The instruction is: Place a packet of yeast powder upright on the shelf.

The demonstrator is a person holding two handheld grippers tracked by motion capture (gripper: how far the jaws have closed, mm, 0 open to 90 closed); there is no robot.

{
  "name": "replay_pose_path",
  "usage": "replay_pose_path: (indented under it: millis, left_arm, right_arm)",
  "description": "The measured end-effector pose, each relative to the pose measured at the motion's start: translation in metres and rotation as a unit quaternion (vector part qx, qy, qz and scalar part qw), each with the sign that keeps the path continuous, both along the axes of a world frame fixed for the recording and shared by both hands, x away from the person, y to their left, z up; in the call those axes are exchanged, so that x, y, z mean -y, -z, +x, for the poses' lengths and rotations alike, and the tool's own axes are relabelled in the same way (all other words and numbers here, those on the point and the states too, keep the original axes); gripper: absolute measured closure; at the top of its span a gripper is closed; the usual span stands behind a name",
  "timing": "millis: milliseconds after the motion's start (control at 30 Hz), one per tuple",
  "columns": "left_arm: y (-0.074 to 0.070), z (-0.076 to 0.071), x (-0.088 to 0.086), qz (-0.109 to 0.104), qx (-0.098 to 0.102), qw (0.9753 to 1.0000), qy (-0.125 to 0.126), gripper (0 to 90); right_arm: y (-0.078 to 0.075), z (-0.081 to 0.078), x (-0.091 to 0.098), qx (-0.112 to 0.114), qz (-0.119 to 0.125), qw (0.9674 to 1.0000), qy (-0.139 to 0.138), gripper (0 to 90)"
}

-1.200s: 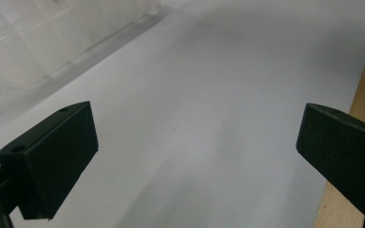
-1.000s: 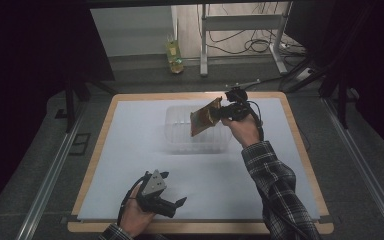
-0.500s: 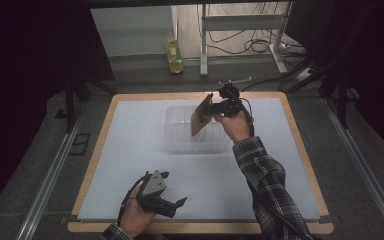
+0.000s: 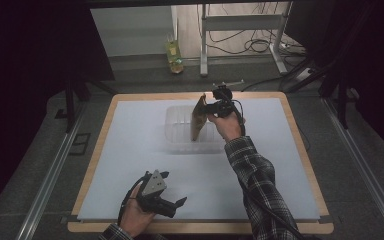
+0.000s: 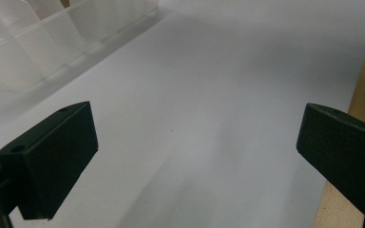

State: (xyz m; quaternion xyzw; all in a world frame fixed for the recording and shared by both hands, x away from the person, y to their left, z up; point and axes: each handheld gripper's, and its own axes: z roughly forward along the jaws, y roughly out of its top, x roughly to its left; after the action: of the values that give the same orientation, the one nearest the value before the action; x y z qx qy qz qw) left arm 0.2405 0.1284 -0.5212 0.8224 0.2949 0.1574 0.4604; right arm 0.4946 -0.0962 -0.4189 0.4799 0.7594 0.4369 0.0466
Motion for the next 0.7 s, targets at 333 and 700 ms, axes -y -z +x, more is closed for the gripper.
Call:
replay_pose_path:
  millis: [333,700]
  left_arm:
    - [0.0,0.0,0.0,0.002,0.002,1.0,-0.001,0.0]
    - [0.001,0.0,0.002,0.007,0.003,1.0,0.002,0.1]
  right_arm:
    - [0.002,0.002,-0.002,0.028,-0.016,0.9995,-0.003,65.8]
    - [-0.008,-0.007,-0.002,0.056,-0.036,0.9972,-0.032,44.8]
